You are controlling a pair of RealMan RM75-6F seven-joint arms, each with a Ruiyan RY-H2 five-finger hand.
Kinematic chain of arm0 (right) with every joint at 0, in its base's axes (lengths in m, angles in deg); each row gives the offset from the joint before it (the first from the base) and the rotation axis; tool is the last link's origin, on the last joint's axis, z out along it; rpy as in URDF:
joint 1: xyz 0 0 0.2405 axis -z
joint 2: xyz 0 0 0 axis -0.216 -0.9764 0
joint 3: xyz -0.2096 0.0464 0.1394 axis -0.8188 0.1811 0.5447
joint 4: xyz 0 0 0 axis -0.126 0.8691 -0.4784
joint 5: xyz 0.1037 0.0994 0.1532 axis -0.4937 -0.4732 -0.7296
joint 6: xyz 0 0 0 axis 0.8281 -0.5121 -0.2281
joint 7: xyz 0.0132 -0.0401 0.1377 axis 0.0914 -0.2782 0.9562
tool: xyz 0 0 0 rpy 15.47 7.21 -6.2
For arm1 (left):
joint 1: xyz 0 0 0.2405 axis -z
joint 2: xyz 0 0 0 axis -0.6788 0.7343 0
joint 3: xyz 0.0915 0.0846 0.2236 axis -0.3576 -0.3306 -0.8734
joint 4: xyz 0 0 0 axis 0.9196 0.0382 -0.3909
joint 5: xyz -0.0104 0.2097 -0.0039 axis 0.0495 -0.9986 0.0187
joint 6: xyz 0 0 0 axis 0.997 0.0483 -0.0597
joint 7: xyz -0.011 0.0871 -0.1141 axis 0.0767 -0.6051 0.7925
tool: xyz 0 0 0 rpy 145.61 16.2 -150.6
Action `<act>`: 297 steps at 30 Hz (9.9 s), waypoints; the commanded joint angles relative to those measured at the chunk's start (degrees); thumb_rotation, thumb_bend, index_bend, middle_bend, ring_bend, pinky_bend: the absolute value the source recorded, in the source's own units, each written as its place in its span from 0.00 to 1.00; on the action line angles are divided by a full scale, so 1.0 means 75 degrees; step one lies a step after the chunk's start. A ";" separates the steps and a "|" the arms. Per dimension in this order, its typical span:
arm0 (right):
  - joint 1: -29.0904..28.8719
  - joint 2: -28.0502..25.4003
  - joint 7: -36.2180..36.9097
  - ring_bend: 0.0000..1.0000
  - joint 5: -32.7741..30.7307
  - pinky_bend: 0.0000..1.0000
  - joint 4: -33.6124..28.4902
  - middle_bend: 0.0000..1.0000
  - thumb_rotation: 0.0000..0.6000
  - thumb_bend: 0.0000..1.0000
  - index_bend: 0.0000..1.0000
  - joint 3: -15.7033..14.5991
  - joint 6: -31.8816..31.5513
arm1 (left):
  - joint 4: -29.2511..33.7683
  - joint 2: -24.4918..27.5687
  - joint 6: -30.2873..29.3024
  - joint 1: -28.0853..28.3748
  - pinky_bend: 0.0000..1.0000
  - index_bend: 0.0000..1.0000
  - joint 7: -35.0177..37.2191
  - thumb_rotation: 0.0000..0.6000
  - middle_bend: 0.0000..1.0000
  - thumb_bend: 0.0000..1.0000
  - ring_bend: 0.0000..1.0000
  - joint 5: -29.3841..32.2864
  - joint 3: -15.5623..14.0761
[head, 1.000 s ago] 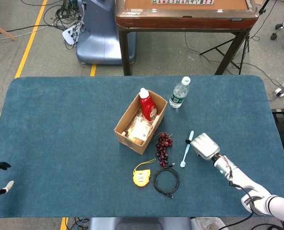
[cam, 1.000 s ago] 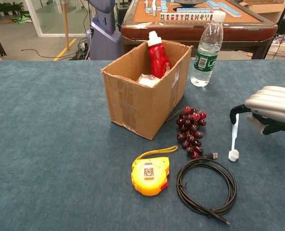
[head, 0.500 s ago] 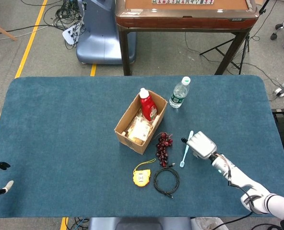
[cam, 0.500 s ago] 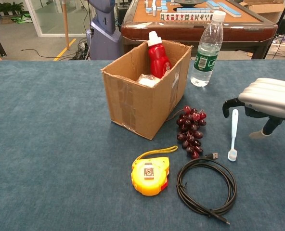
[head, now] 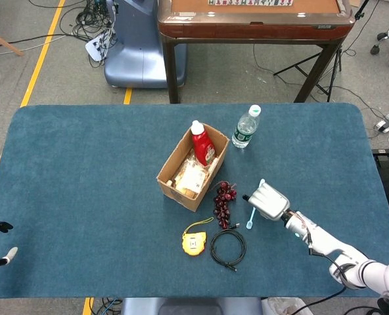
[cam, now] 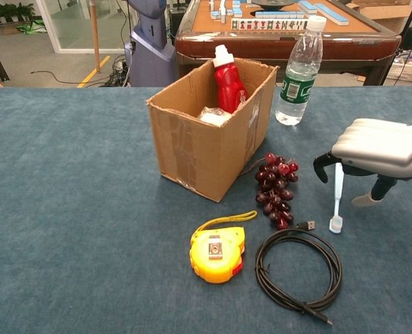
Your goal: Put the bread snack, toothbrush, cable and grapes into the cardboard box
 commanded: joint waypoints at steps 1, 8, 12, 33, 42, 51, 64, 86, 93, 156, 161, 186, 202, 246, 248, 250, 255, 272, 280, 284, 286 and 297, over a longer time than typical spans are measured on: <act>-0.0065 -0.0014 -0.0044 1.00 0.0061 0.99 0.0005 1.00 1.00 0.09 0.47 -0.0034 0.0058 | 0.0001 0.0001 -0.0004 -0.0002 0.49 0.38 0.0000 1.00 0.40 0.21 0.31 0.0001 0.0001; -0.0248 -0.0019 -0.0154 1.00 0.0117 0.99 0.0019 1.00 1.00 0.16 0.47 -0.0085 0.0333 | 0.0013 0.0013 -0.0012 -0.0012 0.49 0.38 0.0005 1.00 0.40 0.21 0.31 0.0021 0.0007; -0.0292 -0.0013 -0.0155 1.00 0.0094 0.99 -0.0031 1.00 1.00 0.26 0.48 -0.0109 0.0451 | 0.0023 0.0015 -0.0018 -0.0013 0.49 0.38 -0.0002 1.00 0.40 0.21 0.31 0.0025 0.0011; -0.0323 0.0021 -0.0387 1.00 -0.0155 0.99 -0.0154 1.00 1.00 0.36 0.48 -0.0105 0.0794 | 0.0043 0.0024 -0.0028 -0.0020 0.49 0.38 -0.0007 1.00 0.40 0.21 0.31 0.0023 0.0012; -0.0325 0.0033 -0.0424 1.00 -0.0208 0.99 -0.0184 1.00 1.00 0.37 0.49 -0.0115 0.0862 | 0.0039 0.0027 -0.0034 -0.0024 0.49 0.38 0.0007 1.00 0.40 0.21 0.31 0.0013 0.0009; -0.0302 0.0038 -0.0482 1.00 -0.0265 0.99 -0.0193 1.00 1.00 0.39 0.55 -0.0109 0.0881 | 0.0032 0.0029 -0.0019 -0.0020 0.49 0.38 0.0009 1.00 0.40 0.21 0.31 0.0021 0.0010; -0.0233 -0.0015 -0.0415 1.00 -0.0305 0.99 -0.0228 1.00 1.00 0.41 0.61 -0.0051 0.0671 | 0.0021 0.0029 -0.0005 -0.0018 0.49 0.38 0.0026 1.00 0.41 0.21 0.31 0.0028 0.0010; -0.0102 -0.1437 -0.1542 1.00 -0.0396 0.99 -0.2342 1.00 1.00 0.42 0.61 0.0551 -0.0231 | 0.0035 0.0023 -0.0008 -0.0011 0.49 0.38 -0.0003 1.00 0.40 0.21 0.31 0.0003 0.0002; -0.0136 -0.2049 -0.2025 1.00 -0.0518 0.99 -0.3376 1.00 1.00 0.42 0.61 0.1040 -0.0563 | 0.0053 0.0029 -0.0034 -0.0017 0.49 0.38 0.0003 1.00 0.40 0.21 0.31 -0.0026 -0.0003; -0.0407 -0.1893 -0.1980 1.00 -0.0095 0.99 -0.4540 1.00 1.00 0.00 0.36 0.0897 -0.1353 | -0.0004 0.0112 0.0013 -0.0025 0.49 0.38 0.0319 1.00 0.40 0.21 0.31 0.0000 0.0019; -0.0074 -0.1960 -0.1411 1.00 0.0421 0.99 -0.4111 1.00 1.00 0.00 0.38 0.0348 -0.1542 | -0.0024 0.0092 0.0049 -0.0014 0.49 0.38 0.0274 1.00 0.40 0.21 0.31 0.0055 0.0030; 0.0259 -0.2290 -0.1493 1.00 0.1372 0.99 -0.4425 1.00 1.00 0.03 0.46 -0.0901 -0.0215 | -0.0106 0.0045 0.0038 -0.0012 0.49 0.38 0.0305 1.00 0.41 0.21 0.31 0.0050 0.0047; 0.0229 -0.1908 -0.1645 1.00 0.1110 0.99 -0.4140 1.00 1.00 0.11 0.47 -0.0737 0.0485 | -0.0158 0.0035 0.0104 -0.0042 0.49 0.38 0.0292 1.00 0.40 0.21 0.31 0.0208 0.0053; -0.0218 -0.1229 -0.1819 1.00 0.0388 0.99 -0.3926 1.00 1.00 0.30 0.50 -0.0520 0.1769 | -0.0336 0.0123 0.0068 -0.0267 0.49 0.38 0.0538 1.00 0.41 0.21 0.31 0.0250 -0.0007; -0.0216 -0.1214 -0.1842 1.00 0.0374 0.99 -0.3918 1.00 1.00 0.31 0.51 -0.0518 0.1769 | -0.0343 0.0121 0.0074 -0.0266 0.49 0.38 0.0536 1.00 0.41 0.21 0.31 0.0256 -0.0005; -0.0210 -0.1194 -0.1859 1.00 0.0371 0.99 -0.3900 1.00 1.00 0.33 0.54 -0.0527 0.1760 | -0.0349 0.0118 0.0075 -0.0266 0.49 0.38 0.0535 1.00 0.41 0.21 0.31 0.0263 0.0002; -0.0187 -0.1142 -0.1836 1.00 0.0389 1.00 -0.3835 1.00 1.00 0.35 0.61 -0.0556 0.1696 | -0.0347 0.0111 0.0074 -0.0269 0.49 0.38 0.0525 1.00 0.41 0.21 0.31 0.0271 0.0010; -0.0047 -0.1249 -0.1191 1.00 0.0749 1.00 -0.3772 1.00 1.00 0.42 0.64 -0.0730 0.0923 | -0.0329 0.0089 -0.0143 -0.0317 0.49 0.39 0.0680 1.00 0.41 0.21 0.32 0.0082 0.0042; 0.0003 -0.1326 -0.0884 1.00 0.0937 1.00 -0.3722 1.00 1.00 0.43 0.64 -0.0792 0.0588 | -0.0316 0.0070 -0.0233 -0.0299 0.49 0.39 0.0640 1.00 0.41 0.21 0.32 -0.0032 0.0063; 0.0011 -0.1418 -0.0730 1.00 0.0993 1.00 -0.3795 1.00 1.00 0.43 0.64 -0.0789 0.0437 | -0.0280 0.0087 -0.0266 -0.0287 0.49 0.39 0.0633 1.00 0.41 0.21 0.32 -0.0064 0.0082; 0.0024 -0.1488 -0.0647 1.00 0.1016 1.00 -0.3850 1.00 1.00 0.44 0.64 -0.0781 0.0337 | -0.0296 0.0081 -0.0260 -0.0287 0.49 0.39 0.0609 1.00 0.41 0.21 0.32 -0.0067 0.0072; 0.0137 -0.1609 -0.0411 1.00 0.1141 1.00 -0.3851 1.00 1.00 0.49 0.67 -0.0702 -0.0124 | -0.0316 0.0073 -0.0231 -0.0282 0.49 0.39 0.0559 1.00 0.41 0.21 0.32 -0.0079 0.0045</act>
